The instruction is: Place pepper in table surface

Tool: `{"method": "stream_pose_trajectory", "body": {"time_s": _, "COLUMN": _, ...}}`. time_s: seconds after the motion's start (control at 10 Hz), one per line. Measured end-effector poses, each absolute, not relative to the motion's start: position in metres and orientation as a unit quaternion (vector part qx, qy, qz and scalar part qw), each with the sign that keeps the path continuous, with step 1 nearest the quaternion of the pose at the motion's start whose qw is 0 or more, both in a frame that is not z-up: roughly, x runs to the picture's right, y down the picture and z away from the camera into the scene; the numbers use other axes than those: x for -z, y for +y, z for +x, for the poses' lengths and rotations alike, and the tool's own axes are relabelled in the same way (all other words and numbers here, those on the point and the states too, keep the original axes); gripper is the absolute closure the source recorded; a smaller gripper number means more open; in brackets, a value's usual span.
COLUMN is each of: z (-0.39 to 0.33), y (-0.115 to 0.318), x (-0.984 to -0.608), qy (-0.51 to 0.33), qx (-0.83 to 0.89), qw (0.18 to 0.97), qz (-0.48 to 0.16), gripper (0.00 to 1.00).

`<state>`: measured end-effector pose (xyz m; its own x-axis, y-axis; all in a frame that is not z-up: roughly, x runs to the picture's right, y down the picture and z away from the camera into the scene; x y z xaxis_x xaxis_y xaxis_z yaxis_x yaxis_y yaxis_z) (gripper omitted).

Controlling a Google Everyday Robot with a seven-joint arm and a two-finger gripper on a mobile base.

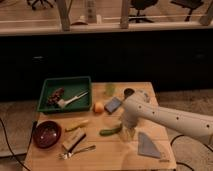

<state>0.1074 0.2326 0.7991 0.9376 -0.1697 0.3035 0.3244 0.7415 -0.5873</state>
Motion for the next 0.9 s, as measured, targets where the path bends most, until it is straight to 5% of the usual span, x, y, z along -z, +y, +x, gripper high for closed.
{"method": "stream_pose_trajectory", "body": {"time_s": 0.6, "z": 0.083, "y": 0.234, "x": -0.802, "qy": -0.135, "qx": 0.155, "qw": 0.924, "qz": -0.323, "gripper": 0.2}}
{"method": "stream_pose_trajectory", "body": {"time_s": 0.9, "z": 0.071, "y": 0.239, "x": -0.804, "qy": -0.148, "qx": 0.171, "qw": 0.919, "qz": -0.323, "gripper": 0.38}}
